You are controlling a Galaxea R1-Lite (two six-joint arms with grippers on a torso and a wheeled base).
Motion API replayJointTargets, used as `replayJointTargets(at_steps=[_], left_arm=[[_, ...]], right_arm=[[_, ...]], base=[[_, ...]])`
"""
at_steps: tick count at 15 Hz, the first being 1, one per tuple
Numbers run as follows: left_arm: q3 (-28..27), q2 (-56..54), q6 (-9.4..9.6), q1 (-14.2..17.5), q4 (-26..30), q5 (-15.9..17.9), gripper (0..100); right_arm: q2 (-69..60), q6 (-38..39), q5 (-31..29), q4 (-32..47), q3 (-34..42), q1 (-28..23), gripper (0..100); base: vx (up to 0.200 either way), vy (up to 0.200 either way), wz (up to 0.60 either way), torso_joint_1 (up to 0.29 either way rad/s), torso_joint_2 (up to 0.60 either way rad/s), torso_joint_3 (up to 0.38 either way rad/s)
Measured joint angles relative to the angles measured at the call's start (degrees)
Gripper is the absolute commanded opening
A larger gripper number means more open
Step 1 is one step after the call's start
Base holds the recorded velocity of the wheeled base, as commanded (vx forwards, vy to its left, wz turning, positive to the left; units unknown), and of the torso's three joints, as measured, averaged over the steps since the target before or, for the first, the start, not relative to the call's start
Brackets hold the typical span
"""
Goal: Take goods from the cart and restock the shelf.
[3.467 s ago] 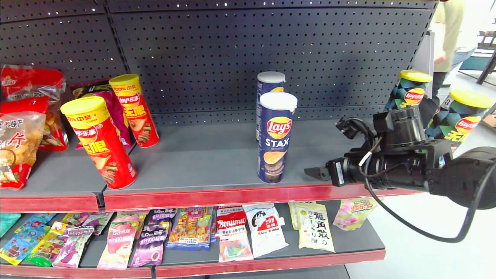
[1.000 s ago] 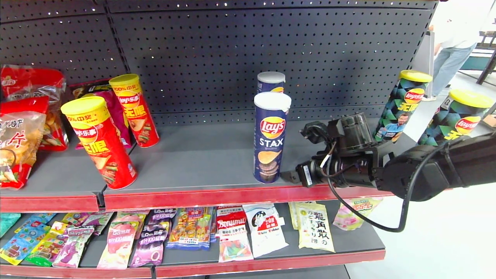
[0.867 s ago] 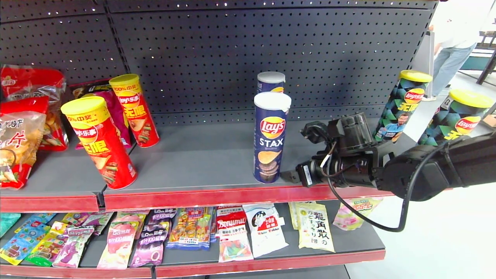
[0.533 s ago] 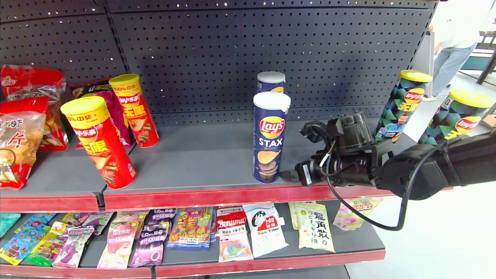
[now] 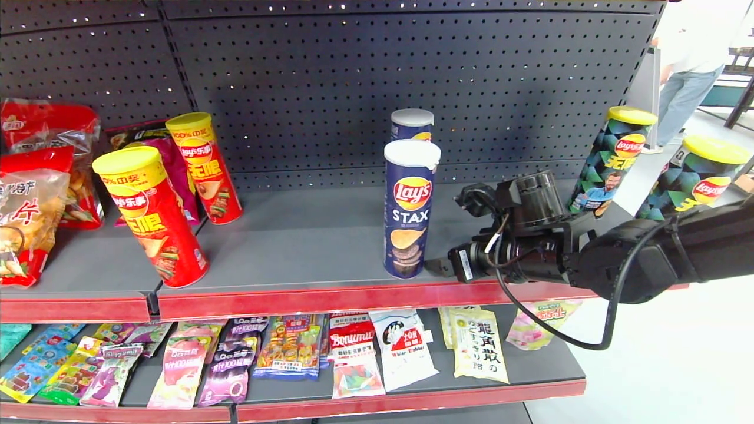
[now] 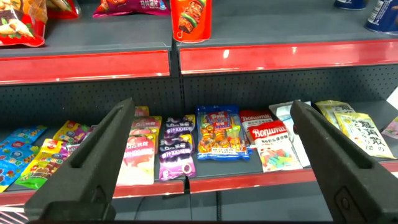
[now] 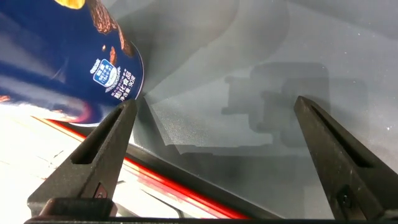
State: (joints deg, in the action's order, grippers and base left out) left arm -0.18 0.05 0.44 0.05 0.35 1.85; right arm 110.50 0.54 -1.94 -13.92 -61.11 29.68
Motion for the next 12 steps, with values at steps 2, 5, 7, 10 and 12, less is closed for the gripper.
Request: replayJointTargets(at_steps=[2, 5, 7, 10, 12], left_arm=[[0.00, 0.00, 0.00, 0.00, 0.00, 0.00, 100], [0.00, 0.00, 0.00, 0.02, -0.02, 0.00, 100], [0.00, 0.00, 0.00, 0.02, 0.00, 0.00, 100], [0.02, 0.00, 0.00, 0.02, 0.00, -0.02, 100], [0.02, 0.00, 0.00, 0.02, 0.00, 0.00, 100]], right_arm=[[-0.11, -0.02, -0.05, -0.01, 0.23, -0.04, 100], [-1.67, 0.00, -0.05, 0.16, 1.96, -0.30, 100], [-4.07, 0.12, -0.09, 0.33, 4.47, -0.30, 100], [-9.42, 0.20, -0.17, 0.22, 8.19, 0.00, 100], [-15.13, 0.24, -0.33, 0.22, 11.23, 0.44, 100]], base=[[0.000, 0.000, 0.00, 0.000, 0.00, 0.000], [0.000, 0.000, 0.00, 0.000, 0.00, 0.000], [0.000, 0.000, 0.00, 0.000, 0.00, 0.000], [0.000, 0.000, 0.00, 0.000, 0.00, 0.000], [0.000, 0.000, 0.00, 0.000, 0.00, 0.000]])
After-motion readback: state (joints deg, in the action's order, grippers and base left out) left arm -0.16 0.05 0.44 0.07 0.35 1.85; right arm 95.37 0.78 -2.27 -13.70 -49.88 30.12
